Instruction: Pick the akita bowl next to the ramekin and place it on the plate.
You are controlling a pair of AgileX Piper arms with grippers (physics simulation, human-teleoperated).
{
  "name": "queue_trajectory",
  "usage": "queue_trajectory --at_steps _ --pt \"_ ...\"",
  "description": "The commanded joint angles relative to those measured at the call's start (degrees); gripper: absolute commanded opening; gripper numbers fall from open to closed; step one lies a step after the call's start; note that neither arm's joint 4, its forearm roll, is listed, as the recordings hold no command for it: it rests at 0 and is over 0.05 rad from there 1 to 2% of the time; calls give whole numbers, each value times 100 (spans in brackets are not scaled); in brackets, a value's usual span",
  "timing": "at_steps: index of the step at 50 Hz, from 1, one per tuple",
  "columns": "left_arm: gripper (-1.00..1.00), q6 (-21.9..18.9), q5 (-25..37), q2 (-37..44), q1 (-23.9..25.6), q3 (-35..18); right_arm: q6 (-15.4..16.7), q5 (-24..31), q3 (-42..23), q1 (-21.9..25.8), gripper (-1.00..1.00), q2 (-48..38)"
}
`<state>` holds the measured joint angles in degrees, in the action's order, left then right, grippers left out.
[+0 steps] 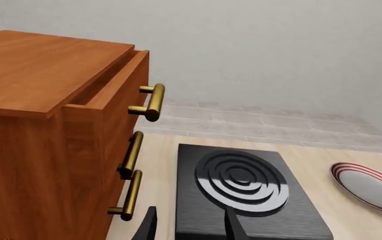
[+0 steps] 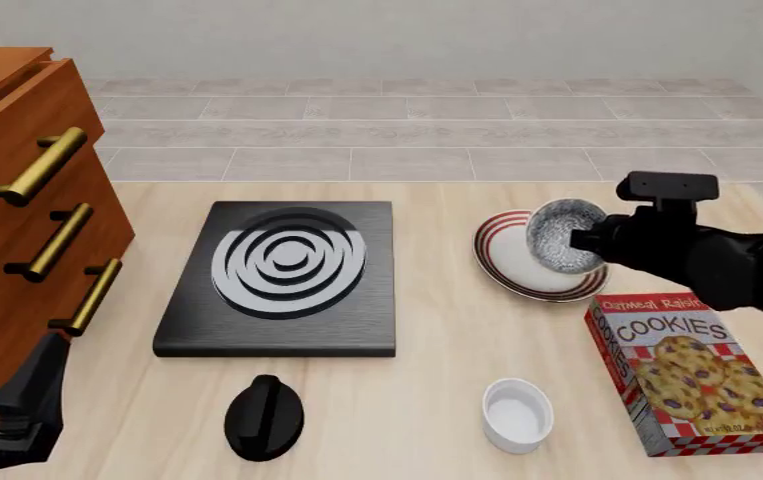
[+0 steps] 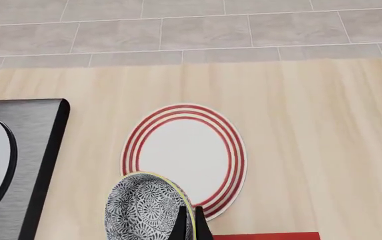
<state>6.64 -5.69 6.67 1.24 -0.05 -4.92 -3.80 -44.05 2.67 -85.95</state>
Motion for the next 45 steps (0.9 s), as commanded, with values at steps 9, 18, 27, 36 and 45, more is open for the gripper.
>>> queue_trajectory --at_steps 9,18,27,36,45 --pt "100 20 -51 53 -15 0 214 -16 -235 11 -100 -368" --pt "100 27 -43 54 -18 1 257 5 -312 72 -100 -481" --pt "100 36 -80 103 -22 1 255 -56 -361 107 -100 -610" --pt "100 32 -91 126 -32 1 306 -108 -479 87 -100 -807" --pt "100 32 -100 143 -49 1 328 -186 -513 76 -100 -964"
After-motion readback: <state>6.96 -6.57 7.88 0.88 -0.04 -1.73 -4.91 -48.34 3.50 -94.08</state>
